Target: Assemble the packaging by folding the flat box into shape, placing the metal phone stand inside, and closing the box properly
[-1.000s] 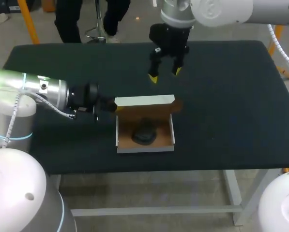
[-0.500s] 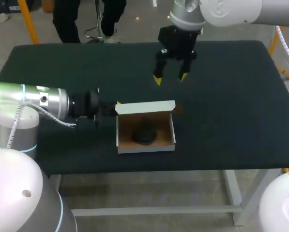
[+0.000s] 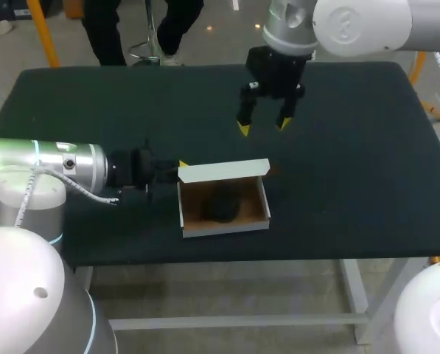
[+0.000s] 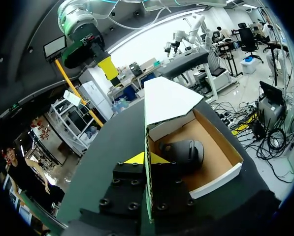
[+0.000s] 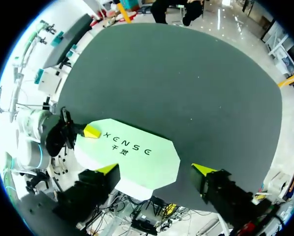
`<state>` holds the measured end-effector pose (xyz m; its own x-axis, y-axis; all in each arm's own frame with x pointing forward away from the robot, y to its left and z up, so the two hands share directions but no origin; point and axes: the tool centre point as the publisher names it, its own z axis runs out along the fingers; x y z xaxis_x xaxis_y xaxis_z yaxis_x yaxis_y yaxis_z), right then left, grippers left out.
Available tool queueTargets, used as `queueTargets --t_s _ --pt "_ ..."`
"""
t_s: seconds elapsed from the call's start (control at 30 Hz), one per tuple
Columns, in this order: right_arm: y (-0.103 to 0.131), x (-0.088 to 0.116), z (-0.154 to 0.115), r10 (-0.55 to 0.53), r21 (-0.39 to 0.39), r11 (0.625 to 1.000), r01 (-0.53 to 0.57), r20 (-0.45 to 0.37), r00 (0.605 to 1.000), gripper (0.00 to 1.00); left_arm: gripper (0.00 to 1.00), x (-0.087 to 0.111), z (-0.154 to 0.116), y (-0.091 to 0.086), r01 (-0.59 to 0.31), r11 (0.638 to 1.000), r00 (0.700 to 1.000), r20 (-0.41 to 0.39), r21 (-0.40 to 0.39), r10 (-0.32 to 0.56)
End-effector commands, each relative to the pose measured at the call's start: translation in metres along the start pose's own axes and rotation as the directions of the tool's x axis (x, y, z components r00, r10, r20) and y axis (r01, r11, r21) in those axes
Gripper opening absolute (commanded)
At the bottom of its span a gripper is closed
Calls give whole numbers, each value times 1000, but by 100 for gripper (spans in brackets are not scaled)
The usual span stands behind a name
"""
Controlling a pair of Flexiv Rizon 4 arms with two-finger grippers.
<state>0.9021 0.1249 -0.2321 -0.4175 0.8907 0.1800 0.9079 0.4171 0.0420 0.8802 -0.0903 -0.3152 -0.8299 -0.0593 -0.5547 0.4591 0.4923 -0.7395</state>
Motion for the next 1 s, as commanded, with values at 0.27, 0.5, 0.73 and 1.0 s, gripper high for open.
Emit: queueTargets --t_s 0.27,0.5,0.73,1.0 --pt "0 0 1 41 5 999 -41 8 999 100 0 2 -1 1 -9 1000 1000 3 4 9" --pt "-4 -7 2 281 117 953 -278 -11 960 100 0 6 -4 -1 -89 996 995 40 8 88" --pt "-15 -10 4 422 181 895 -409 -40 906 100 0 9 -4 0 -126 992 990 65 3 125" --pt "-24 -11 9 498 225 854 -470 -91 862 100 0 13 -4 0 -156 988 984 85 1 156"
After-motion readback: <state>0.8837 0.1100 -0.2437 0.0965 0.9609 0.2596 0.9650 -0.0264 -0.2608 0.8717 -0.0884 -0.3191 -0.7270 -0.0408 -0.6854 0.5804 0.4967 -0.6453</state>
